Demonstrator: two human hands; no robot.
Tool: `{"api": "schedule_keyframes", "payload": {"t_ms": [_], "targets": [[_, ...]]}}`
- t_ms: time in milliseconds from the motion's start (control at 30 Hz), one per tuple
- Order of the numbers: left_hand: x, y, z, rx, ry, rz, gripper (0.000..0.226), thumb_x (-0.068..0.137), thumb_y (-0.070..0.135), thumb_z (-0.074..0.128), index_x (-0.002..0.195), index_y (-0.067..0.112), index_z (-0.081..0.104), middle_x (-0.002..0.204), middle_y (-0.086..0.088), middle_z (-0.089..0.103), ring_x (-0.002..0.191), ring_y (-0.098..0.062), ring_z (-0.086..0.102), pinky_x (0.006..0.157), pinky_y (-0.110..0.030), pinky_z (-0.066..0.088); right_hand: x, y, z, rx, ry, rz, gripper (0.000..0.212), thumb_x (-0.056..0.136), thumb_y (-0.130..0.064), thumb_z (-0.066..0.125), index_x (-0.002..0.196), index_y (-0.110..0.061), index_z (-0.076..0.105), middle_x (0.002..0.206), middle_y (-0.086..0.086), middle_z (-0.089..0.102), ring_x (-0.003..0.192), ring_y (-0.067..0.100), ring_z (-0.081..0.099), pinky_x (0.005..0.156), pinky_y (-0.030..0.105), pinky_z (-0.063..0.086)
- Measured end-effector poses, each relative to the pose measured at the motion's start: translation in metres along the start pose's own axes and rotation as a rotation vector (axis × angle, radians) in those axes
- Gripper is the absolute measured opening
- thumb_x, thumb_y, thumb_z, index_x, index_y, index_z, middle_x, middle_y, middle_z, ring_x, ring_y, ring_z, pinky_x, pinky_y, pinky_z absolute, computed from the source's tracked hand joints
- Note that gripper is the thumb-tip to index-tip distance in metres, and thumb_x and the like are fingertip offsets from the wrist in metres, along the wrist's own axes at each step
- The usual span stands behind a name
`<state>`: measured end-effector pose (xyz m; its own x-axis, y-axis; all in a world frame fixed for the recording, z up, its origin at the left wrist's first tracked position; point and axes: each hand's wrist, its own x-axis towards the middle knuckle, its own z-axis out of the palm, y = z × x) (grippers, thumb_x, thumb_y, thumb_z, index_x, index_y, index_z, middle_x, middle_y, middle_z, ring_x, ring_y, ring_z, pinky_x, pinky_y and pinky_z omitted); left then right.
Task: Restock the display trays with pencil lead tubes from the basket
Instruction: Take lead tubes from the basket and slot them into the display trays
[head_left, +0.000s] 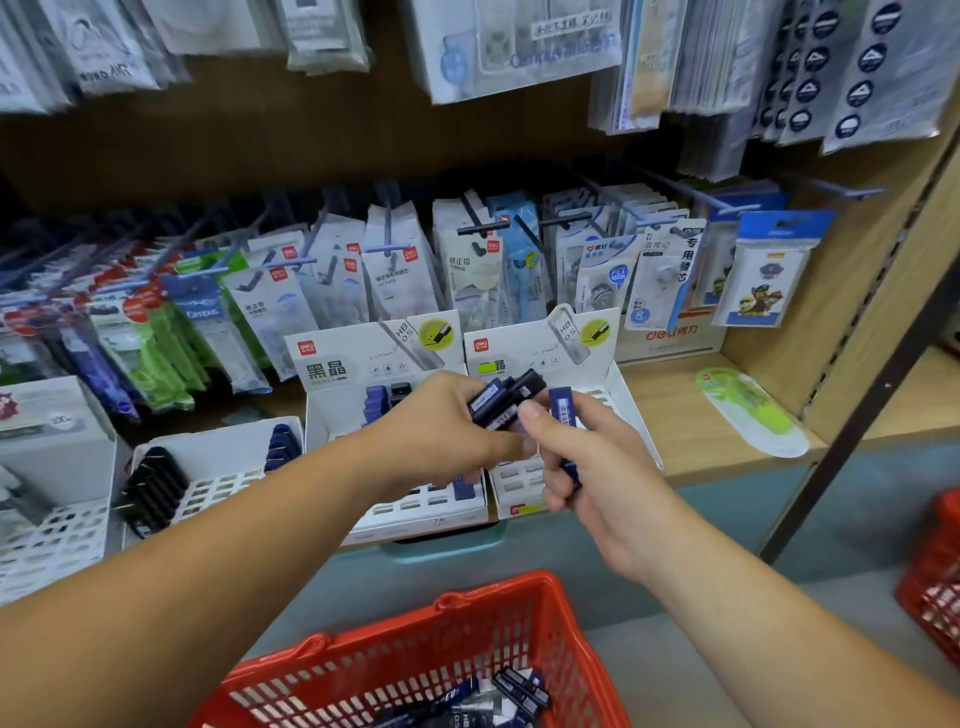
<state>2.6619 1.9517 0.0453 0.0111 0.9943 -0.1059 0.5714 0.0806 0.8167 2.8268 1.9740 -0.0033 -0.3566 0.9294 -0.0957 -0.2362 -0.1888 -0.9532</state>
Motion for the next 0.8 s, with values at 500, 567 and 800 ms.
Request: {"api": "schedule_keyframes", "payload": {"t_ms": [500,567,800], "targets": [[-0.018,-0.021,-0.006,-0.238,-0.131,-0.013,0.023,0.094,0.036,0.074,0.092,0.018,0.060,0.068,-0.007,0.054,0.051,-0.016,0.041,0.047,-0.025,0.026,-0.001,-0.006,0.010,0.132,-0.013,0.079,0.005,0.093,-0.022,0.071,0.096,-0.018,0.072,0.074,0.001,0.056,0.048,0.016,0.031,0.046,0.030,0.032],[-0.021,-0.025,-0.009,-0.215,-0.169,-0.014,0.016,0.091,0.034,0.078,0.089,0.025,0.065,0.068,-0.007,0.050,0.051,-0.015,0.038,0.046,-0.026,0.026,0.000,-0.005,0.011,0.110,-0.006,0.089,0.006,0.093,-0.021,0.071,0.097,-0.017,0.071,0.072,-0.001,0.056,0.048,0.016,0.030,0.046,0.030,0.031],[-0.032,-0.033,-0.019,-0.134,-0.199,0.017,0.013,0.095,0.023,0.075,0.088,0.029,0.066,0.071,-0.003,0.063,0.053,-0.016,0.045,0.047,-0.024,0.035,-0.001,-0.009,0.012,0.285,-0.037,0.148,0.017,0.086,-0.005,0.064,0.094,-0.016,0.055,0.071,-0.001,0.053,0.042,0.014,0.027,0.046,0.029,0.026]]}}
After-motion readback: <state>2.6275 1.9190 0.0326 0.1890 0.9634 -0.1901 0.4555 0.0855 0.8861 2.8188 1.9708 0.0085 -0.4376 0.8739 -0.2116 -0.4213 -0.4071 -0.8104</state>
